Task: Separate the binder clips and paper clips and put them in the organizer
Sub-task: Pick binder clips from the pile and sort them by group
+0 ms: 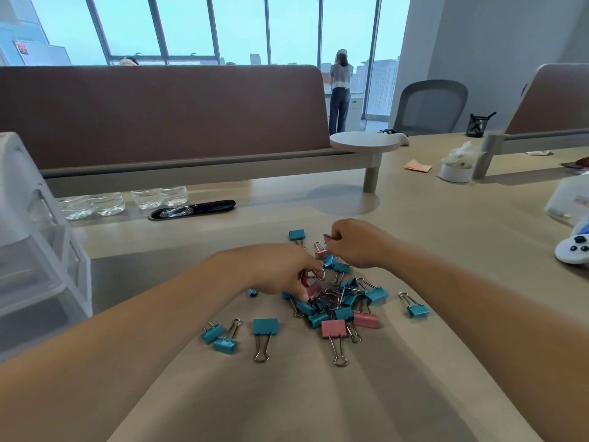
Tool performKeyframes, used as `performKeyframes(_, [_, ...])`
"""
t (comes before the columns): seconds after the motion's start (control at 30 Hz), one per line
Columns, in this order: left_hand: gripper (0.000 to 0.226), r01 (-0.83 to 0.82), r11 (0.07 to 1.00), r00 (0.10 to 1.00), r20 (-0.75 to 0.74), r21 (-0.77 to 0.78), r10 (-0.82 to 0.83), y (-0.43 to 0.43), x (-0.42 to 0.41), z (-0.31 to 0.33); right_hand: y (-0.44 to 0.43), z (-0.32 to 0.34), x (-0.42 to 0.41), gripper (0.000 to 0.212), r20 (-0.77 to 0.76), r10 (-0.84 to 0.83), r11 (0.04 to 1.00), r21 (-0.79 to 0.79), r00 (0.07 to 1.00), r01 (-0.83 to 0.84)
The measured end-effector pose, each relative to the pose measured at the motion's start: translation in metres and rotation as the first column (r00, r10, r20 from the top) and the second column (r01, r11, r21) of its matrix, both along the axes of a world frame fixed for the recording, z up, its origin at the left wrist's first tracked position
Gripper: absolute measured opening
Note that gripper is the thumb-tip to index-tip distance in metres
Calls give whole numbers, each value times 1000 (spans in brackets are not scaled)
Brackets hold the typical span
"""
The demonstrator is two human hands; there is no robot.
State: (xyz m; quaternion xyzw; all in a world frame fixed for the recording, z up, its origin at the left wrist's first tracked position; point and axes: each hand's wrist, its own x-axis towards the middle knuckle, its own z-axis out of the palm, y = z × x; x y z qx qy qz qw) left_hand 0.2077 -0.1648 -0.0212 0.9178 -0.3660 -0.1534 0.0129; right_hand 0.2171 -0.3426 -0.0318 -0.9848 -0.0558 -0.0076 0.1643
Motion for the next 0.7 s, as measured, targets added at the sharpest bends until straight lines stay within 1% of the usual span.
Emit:
performKeyframes(0.07, [50, 15, 999, 1000, 3, 33, -15, -2, 0, 1, -1, 0, -1, 29, 3, 2, 1000, -13, 1000, -2])
performKeyframes(0.17, [43, 21, 999, 1000, 10, 36, -21, -4, 0, 2, -2, 0, -2, 29, 6, 1, 1000, -11, 1000, -1])
performKeyframes(0.4, [31, -14, 1000, 999, 47, -21, 15, -1, 0, -3, 0, 1, -7, 30, -6, -10, 1000, -5, 1000, 10])
performKeyframes(0.53, [33, -61, 996, 994, 88, -59, 66, 7, -3, 3, 3, 6, -12, 29, -1, -5, 999, 40, 1000, 5])
performKeyframes(0.7, [22, -103, 988, 982, 144, -112, 118, 29, -14, 17, 16, 22, -26, 29, -30, 25, 997, 80, 999, -23])
